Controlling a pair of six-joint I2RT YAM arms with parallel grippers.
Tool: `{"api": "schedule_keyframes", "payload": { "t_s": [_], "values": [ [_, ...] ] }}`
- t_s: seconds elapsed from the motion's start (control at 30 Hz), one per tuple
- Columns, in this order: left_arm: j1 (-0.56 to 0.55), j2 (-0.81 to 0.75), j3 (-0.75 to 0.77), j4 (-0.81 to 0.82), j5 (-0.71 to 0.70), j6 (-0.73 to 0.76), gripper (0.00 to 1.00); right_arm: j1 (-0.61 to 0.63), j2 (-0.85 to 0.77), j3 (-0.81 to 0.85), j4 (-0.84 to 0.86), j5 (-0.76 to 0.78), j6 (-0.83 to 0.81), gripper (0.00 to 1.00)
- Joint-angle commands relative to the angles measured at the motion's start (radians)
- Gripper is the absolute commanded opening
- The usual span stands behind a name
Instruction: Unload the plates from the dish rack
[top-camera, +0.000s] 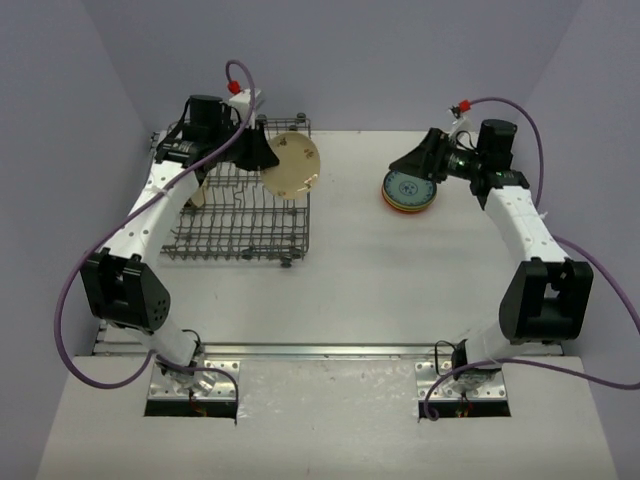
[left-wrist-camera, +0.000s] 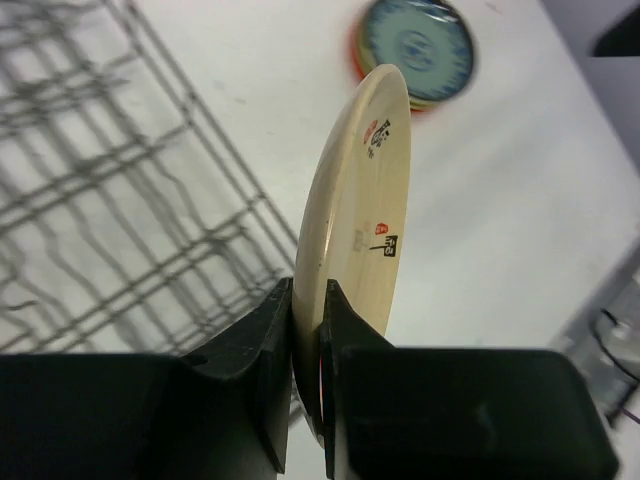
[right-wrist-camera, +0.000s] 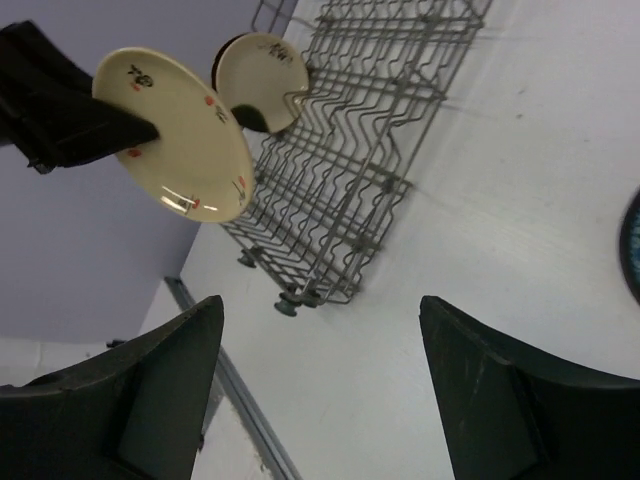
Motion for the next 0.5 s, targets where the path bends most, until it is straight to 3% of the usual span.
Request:
{"api": "schedule_keyframes", "payload": {
  "t_s": [0.0,0.2,0.4,0.47],
  "values": [
    [-0.013,-0.015,-0.026,0.063,0.420,-0.117,0.00,0.152,-0.034,0.026,0.082,-0.039,-0.051,0.72],
    [-0.014,-0.018,-0.043,0.047,0.525,-0.115,0.00,0.269,0.018,0.115,0.001,0.018,-0.134,0.63],
    [-0.025,-0.007,-0.052,0.026,0.526,-0.090,0.00,0.360,0.077,0.186,-0.070,0.068,-0.199,0.59],
    [-0.027,0.001,-0.050,0.017,0.532,-0.078,0.00,0.384,0.095,0.215,-0.092,0.104,-0.228,0.53]
  ]
}}
